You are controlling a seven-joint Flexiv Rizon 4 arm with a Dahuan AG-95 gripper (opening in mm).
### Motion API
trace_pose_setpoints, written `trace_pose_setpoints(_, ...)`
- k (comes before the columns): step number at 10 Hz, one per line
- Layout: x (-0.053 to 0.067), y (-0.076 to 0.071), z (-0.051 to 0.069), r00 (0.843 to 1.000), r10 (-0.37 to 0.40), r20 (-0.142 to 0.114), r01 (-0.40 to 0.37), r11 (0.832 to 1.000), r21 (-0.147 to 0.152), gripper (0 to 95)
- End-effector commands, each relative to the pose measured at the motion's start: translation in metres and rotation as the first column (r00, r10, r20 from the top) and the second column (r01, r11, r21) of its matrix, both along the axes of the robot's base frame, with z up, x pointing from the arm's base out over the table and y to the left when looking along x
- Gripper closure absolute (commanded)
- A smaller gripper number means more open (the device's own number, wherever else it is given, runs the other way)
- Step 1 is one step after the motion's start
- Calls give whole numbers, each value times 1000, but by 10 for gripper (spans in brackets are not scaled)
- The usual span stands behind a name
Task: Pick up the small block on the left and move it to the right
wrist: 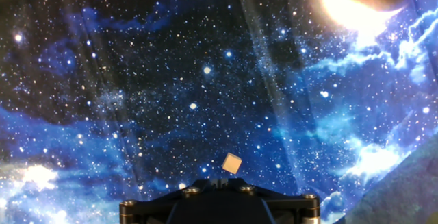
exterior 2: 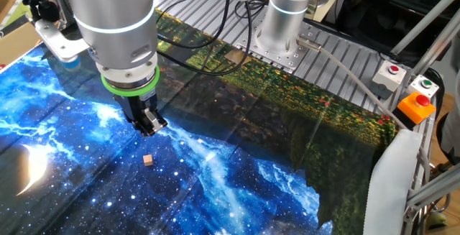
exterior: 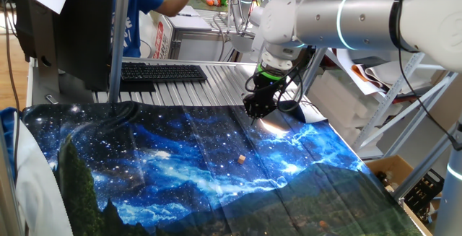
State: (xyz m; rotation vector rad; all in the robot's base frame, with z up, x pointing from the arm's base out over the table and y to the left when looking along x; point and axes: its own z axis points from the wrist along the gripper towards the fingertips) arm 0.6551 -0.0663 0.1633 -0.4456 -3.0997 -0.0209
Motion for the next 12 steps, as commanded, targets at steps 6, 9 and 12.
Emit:
trace_pose_setpoints(6,-1,1,-3,1000,-19,2,19,1000,-9,950)
trace_pose_setpoints(9,-2,-1,-17,1000,-22,10,22,1000,-21,950)
trace_pose_setpoints(12,-2,-8,-38,1000,-21,19,21,1000,-7,950)
